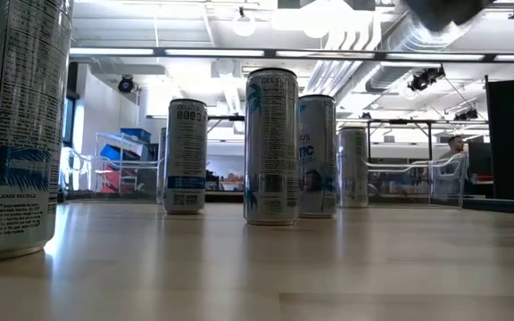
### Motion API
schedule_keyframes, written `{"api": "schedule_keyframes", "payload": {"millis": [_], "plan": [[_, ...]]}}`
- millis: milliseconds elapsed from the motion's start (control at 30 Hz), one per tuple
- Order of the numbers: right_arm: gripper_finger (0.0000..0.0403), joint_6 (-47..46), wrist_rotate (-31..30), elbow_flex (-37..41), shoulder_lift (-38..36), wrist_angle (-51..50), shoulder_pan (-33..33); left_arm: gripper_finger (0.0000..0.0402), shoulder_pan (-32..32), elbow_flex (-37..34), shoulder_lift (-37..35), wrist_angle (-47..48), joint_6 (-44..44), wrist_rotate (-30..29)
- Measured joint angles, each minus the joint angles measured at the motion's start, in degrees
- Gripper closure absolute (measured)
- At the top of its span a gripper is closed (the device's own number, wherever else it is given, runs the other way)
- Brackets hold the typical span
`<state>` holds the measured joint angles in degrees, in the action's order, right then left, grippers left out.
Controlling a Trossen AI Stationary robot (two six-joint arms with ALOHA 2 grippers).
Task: Sort soda cans
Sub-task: Move the white-blue soda can to the middle left on the table
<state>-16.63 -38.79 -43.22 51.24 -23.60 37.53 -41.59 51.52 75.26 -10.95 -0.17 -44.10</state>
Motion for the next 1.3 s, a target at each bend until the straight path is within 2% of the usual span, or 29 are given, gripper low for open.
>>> {"api": "schedule_keyframes", "payload": {"millis": [133, 233, 300, 433, 633, 967, 1200, 1300], "plan": [[0.0169, 15.7, 5.6, -0.1, 4.0, 19.8, 0.9, 0.0112, 2.6, -3.1, 0.0, -23.0, 17.4, 2.6], [0.0169, 23.6, 11.1, -0.1, 8.3, 30.9, 0.5, 0.0112, 6.1, -3.4, -0.1, -28.9, 21.0, 4.6], [0.0169, 26.0, 14.4, -0.1, 11.6, 36.7, -0.4, 0.0112, 8.6, -3.4, 0.0, -30.5, 21.3, 9.3], [0.0169, 28.4, 16.8, -0.1, 17.4, 44.6, -1.1, 0.0112, 13.4, -3.4, 0.2, -30.8, 17.7, 19.5], [0.0169, 27.0, 11.8, -0.1, 21.0, 49.6, -1.1, 0.0112, 15.6, -2.4, 4.3, -30.8, 21.1, 24.0], [0.0169, 22.9, 9.6, -0.1, 21.4, 52.2, -0.5, 0.0111, 15.7, 7.3, 13.9, -25.7, 22.9, 24.3], [0.0169, 23.0, 8.5, -0.1, 22.2, 53.4, 0.1, 0.0111, 16.3, 10.1, 14.2, -21.4, 20.1, 24.4], [0.0169, 23.7, 7.3, -0.1, 23.3, 54.2, -0.1, 0.0103, 17.2, 10.5, 14.2, -20.7, 17.6, 26.3]]}}
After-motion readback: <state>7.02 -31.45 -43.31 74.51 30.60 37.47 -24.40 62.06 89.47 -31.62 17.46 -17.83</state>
